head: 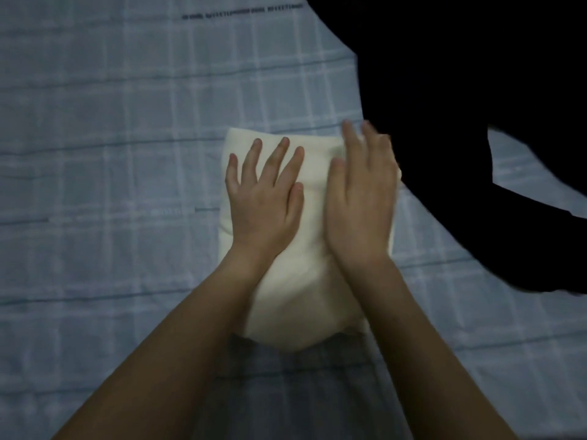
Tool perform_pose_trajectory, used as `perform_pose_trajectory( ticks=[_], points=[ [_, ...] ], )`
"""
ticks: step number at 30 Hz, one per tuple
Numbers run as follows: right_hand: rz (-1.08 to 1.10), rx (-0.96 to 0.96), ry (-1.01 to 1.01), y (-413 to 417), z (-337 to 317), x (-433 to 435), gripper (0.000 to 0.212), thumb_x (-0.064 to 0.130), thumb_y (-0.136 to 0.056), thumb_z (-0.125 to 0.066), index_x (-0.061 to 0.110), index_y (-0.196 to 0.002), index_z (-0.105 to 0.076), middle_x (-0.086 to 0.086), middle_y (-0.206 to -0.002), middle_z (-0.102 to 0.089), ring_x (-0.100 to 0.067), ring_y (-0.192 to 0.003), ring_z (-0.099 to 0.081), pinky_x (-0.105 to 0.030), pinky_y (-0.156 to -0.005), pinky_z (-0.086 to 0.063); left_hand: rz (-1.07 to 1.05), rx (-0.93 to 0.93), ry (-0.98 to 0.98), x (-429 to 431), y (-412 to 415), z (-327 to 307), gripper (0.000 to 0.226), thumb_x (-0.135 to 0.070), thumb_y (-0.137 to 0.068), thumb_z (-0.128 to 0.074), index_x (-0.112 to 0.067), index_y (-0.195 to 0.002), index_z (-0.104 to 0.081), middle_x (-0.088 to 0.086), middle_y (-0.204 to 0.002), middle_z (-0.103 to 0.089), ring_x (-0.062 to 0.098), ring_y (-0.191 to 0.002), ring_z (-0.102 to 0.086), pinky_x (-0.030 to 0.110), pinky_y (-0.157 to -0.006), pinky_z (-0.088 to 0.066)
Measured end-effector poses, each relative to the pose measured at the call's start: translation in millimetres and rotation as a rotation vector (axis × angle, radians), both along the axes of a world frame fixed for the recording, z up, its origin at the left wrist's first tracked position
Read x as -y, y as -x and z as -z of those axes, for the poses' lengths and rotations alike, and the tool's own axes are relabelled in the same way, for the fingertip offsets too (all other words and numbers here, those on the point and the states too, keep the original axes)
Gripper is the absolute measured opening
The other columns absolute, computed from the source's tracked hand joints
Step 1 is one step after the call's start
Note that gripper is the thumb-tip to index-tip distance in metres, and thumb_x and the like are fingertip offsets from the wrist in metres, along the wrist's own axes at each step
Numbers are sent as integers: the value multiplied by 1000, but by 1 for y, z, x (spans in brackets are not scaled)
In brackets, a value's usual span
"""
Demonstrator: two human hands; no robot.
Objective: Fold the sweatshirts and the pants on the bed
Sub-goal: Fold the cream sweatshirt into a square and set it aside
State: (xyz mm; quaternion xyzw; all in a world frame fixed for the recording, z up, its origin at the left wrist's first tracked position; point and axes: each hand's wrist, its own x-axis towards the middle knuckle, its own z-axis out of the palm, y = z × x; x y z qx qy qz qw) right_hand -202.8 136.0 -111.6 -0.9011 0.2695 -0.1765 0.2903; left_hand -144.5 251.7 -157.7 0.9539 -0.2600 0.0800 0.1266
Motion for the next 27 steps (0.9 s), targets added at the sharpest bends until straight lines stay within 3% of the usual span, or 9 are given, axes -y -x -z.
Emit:
perform_pose_trajectory(
  ticks=[3,6,9,13,19,27],
  points=[
    [-89,-277,30,18,41,-5,51,32,-106,-28,29,-156,-24,4,-165,-18,-19,-153,-2,-43,-123,-2,76,-54,20,-3,-1,1,50,-35,-97,-38,-24,-144,-47,-2,-153,-42,29,-146,-27,52,-119,-10],
    [-97,-227,6,24,63,6,54,36,-103,-26,30,-156,-22,4,-165,-18,-18,-153,-4,-45,-123,-4,206,-140,47,-15,-10,-3,51,-34,-98,-38,-22,-148,-43,-2,-157,-36,26,-149,-21,47,-122,-7],
    [-117,-207,45,33,61,4,58,44,-100,-25,32,-156,-22,3,-165,-18,-20,-153,-5,-52,-122,-6,292,-77,-30,-36,-11,-9,53,-34,-103,-33,-17,-153,-32,5,-160,-28,25,-150,-18,44,-122,-8],
    [-176,-184,33,48,76,8,62,50,-97,-33,38,-156,-17,2,-166,-12,-20,-153,-1,-61,-119,-10,194,-117,16,-41,-5,6,60,-38,-100,-34,-14,-155,-25,9,-162,-20,25,-151,-13,44,-123,-6],
    [-193,-164,9,30,85,10,63,46,-94,-37,28,-154,-29,-5,-162,-25,-28,-151,-16,-62,-115,-20,171,-262,91,-41,-19,14,61,-35,-97,-39,-10,-152,-31,12,-160,-26,26,-149,-19,48,-122,-10],
    [-192,-148,4,41,76,9,61,47,-97,-33,30,-156,-23,-2,-164,-19,-23,-152,-10,-61,-117,-18,46,-262,86,-73,67,14,69,-45,-98,-36,-23,-158,-8,2,-165,5,21,-152,6,48,-122,-6]
  ],
)
